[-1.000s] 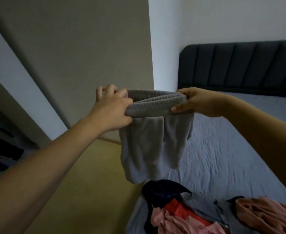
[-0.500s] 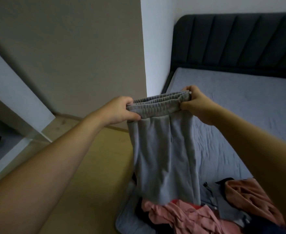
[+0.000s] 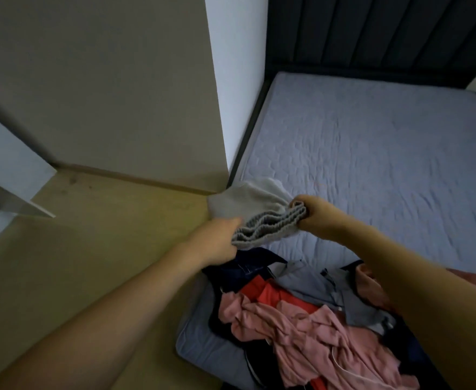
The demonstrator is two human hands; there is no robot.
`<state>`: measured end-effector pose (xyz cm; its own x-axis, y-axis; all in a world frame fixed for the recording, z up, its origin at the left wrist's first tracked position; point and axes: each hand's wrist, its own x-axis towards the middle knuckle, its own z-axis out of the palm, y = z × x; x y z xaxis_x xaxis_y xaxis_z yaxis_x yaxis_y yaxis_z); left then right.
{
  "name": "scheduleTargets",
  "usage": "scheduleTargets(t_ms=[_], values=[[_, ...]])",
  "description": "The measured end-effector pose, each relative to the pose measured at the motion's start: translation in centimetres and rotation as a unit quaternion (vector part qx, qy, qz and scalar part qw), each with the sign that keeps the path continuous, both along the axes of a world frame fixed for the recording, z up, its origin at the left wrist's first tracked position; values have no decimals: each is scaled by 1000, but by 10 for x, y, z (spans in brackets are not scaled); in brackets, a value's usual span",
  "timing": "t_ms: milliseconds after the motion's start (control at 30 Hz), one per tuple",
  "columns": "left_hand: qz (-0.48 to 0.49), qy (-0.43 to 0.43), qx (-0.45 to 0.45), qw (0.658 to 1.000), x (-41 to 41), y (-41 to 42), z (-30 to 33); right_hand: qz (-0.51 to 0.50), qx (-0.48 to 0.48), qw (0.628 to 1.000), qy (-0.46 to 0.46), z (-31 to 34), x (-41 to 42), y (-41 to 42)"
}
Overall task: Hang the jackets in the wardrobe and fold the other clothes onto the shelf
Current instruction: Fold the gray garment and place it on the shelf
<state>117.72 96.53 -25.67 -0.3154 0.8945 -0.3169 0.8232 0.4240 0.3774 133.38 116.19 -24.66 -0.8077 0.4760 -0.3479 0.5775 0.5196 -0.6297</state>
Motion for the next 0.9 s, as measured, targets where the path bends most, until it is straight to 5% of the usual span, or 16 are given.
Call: scheduleTargets(t_ms=[133,333,400,500,667,767,900], values=[[-38,-135,-129,982,58,-24,-115,85,-13,970,-229,-108,35,-20],[-73,-362,-276,887,107,-45,-214,99,-189,867,-450,-219,84,-45],[-64,-406,-293,864,101,-42,-233,38,-248,858,-448,-241,90,-45],[-2,-371,-258,892,78,-34,-270,-18,-263,878,-400,-271,80,-32],[138,-325,-182,918,31,-8,-357,-51,-134,932,-333,-330,34,-11],[162,-240,-187,939,13,11,-408,-116,-102,928,-340,-372,14,-6],[262,-258,-128,921,7,22,-458,-214,-132,918,-307,-417,5,-3]])
